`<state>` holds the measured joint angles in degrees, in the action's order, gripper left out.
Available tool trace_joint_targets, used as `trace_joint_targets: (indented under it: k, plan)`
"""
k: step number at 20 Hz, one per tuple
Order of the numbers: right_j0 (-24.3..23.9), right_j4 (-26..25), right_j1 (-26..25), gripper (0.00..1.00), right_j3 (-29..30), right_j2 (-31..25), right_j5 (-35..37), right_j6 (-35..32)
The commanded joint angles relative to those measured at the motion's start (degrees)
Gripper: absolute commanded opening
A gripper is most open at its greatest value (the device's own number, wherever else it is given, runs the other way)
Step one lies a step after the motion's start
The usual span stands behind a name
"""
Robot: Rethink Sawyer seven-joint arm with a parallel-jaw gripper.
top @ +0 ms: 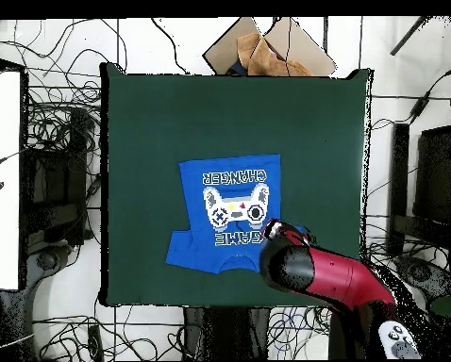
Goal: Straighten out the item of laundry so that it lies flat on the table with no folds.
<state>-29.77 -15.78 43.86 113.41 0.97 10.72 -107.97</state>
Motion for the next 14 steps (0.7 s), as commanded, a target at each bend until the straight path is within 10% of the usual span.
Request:
trace_joint_targets:
  k: [1, 14]
  plan:
    - [-1.6, -4.6, -7.8, 0.0, -2.1, -6.7, -5.8, -1.4]
    - [1.5, -5.7, -6.7, 0.0, -5.4, -4.4, -2.7, -1.7]
